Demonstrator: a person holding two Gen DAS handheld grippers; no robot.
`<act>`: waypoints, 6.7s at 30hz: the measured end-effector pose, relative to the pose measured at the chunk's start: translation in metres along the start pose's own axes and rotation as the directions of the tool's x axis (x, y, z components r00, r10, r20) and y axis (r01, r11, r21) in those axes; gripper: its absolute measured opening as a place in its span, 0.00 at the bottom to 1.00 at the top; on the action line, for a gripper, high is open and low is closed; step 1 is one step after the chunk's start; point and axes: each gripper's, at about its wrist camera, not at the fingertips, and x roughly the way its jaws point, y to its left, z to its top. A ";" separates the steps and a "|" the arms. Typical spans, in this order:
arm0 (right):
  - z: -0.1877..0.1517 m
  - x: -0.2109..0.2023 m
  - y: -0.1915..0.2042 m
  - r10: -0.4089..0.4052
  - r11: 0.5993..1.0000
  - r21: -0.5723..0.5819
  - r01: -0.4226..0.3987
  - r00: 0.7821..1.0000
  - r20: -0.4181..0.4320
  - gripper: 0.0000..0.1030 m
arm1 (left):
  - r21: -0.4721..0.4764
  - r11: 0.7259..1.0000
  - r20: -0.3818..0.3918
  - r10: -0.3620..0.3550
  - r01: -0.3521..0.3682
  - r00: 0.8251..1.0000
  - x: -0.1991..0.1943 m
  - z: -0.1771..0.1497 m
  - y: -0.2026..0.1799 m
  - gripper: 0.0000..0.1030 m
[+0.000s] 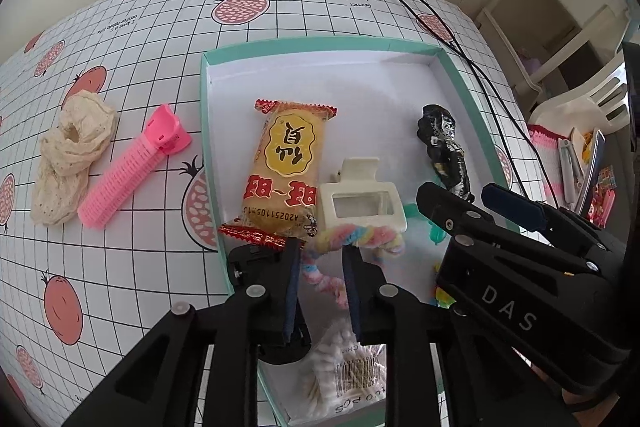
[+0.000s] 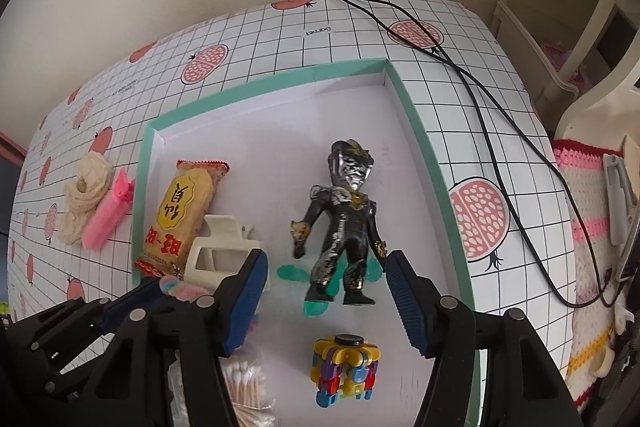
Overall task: Organize objects
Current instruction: 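Open the right tool to release the figure while the left tool drops the cord in the tray, then withdraw both tools from the tray toward the pink roller and lace cloth, then grasp the pink hair roller with the right tool while the left tool grasps the lace cloth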
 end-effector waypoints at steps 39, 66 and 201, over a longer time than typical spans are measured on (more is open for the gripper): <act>0.004 -0.021 0.014 0.017 1.000 -0.020 -0.016 0.999 0.034 0.78 | -0.196 0.965 0.082 0.192 -0.173 0.978 -0.039 0.009 0.066 0.60; 0.002 -0.016 0.021 -0.016 0.998 -0.059 0.017 1.000 0.027 0.99 | -0.329 0.916 0.102 0.278 -0.231 0.955 -0.042 0.001 0.106 0.93; -0.008 0.045 0.201 0.168 0.965 -0.216 -0.152 0.984 0.059 0.26 | -0.358 0.929 0.153 0.154 -0.091 0.976 -0.023 -0.003 0.224 0.09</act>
